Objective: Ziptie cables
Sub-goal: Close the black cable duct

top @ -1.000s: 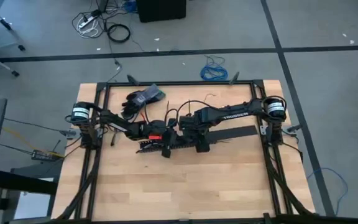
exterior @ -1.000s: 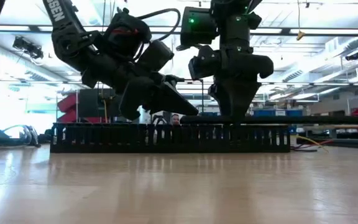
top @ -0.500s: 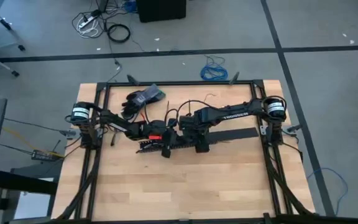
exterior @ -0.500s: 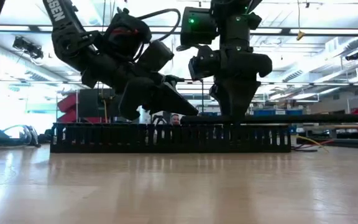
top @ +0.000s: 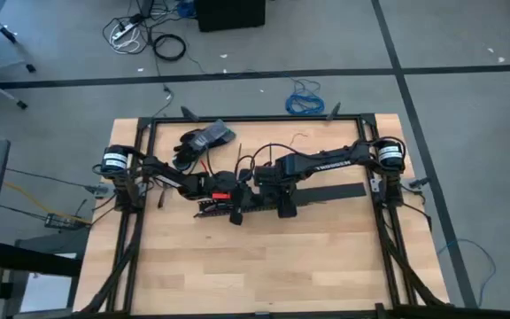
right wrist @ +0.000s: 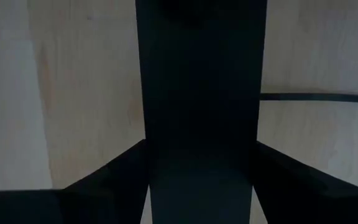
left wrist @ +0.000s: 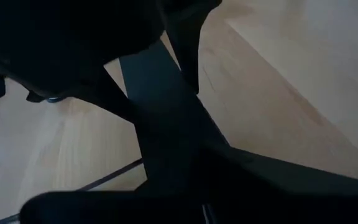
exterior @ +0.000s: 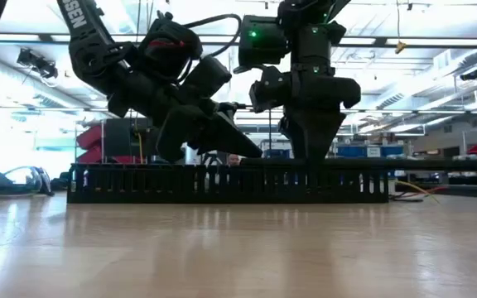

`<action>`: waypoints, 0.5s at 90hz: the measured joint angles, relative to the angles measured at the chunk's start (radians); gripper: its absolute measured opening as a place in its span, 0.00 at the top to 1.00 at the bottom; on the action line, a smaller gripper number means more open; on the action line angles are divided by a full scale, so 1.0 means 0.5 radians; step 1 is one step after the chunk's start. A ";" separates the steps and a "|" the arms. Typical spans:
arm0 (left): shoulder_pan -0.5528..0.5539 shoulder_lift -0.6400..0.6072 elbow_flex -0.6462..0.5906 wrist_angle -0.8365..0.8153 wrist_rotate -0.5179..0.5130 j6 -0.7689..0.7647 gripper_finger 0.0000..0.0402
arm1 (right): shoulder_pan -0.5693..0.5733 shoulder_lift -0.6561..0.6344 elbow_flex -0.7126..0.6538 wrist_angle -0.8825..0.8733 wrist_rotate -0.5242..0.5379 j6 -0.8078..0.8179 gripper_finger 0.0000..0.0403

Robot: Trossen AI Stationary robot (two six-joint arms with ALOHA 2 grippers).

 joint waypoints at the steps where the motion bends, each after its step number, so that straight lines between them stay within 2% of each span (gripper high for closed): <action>1: 0.000 0.000 0.000 0.000 0.000 0.000 0.94 | 0.000 0.000 0.000 0.000 0.000 0.000 0.40; 45: 0.000 0.000 0.000 -0.002 -0.003 0.003 0.94 | -0.002 0.001 -0.002 0.001 -0.001 0.001 0.40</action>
